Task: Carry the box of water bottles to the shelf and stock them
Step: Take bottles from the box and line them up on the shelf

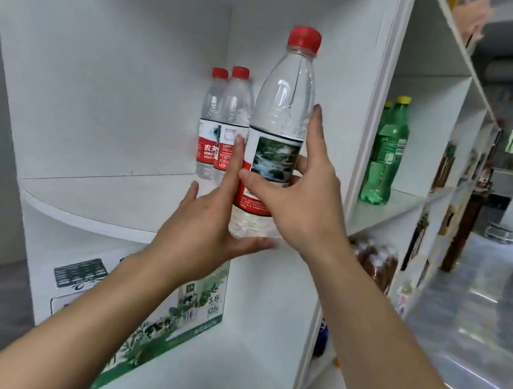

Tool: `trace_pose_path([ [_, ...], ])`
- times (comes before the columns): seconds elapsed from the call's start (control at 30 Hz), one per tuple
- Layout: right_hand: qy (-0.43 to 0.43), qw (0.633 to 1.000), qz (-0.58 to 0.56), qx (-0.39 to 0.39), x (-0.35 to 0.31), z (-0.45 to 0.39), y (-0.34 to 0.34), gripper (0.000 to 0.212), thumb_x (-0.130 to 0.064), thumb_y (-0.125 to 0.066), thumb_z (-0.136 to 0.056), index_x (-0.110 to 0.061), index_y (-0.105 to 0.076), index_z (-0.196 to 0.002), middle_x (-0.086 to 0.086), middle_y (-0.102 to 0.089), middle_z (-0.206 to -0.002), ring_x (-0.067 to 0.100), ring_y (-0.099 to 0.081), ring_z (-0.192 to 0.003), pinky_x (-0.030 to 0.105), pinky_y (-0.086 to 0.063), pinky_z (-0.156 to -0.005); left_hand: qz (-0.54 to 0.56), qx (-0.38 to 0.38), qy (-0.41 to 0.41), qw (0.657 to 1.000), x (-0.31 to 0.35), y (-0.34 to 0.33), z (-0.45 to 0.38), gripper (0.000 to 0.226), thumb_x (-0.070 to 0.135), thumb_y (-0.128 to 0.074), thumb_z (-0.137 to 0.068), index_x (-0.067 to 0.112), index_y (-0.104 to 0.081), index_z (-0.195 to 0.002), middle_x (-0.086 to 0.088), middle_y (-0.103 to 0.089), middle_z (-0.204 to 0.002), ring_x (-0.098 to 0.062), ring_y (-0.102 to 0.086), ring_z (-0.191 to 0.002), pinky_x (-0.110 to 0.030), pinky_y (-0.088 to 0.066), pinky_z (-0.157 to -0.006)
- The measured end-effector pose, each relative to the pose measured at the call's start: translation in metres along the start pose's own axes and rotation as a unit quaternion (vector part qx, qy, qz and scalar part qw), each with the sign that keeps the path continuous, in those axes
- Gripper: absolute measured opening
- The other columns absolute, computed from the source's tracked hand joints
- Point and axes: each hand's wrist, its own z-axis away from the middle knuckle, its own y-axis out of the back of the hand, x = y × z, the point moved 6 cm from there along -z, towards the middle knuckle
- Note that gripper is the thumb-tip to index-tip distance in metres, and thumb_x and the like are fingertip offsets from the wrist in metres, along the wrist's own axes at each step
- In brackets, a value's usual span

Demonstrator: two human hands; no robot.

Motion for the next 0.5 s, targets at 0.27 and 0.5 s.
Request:
trace_pose_path([
  [0.27,-0.030,0.996,0.072,-0.038,0.014,-0.022,-0.023,0.110,-0.025,-0.088,-0.074,-0.035,-0.016,-0.157,-0.007,-0.065,-0.134,0.012,-0.066,-0.115,0.033,-0.054,-0.099,-0.138,-0.072,0.104,0.982,-0.035,-0.012,-0.007,0.105,0.075,-0.039,-0.083,0.021,0.020,-0.152,-0.013,-0.070,-0.108,-0.031,-0.066,-0.092,-0.035,-0.046,-0.069],
  [0.5,-0.112,0.979,0.164,-0.051,0.054,-0.073,-0.039,0.071,-0.036,-0.089,-0.069,-0.017,-0.056,-0.128,0.001,-0.069,-0.124,0.020,-0.066,-0.112,0.040,-0.054,-0.098,-0.249,-0.111,0.052,0.961,-0.025,-0.022,-0.003,0.071,0.067,-0.016,-0.093,0.011,-0.055,-0.114,-0.009,-0.061,-0.116,-0.027,-0.053,-0.113,-0.038,-0.041,-0.089],
])
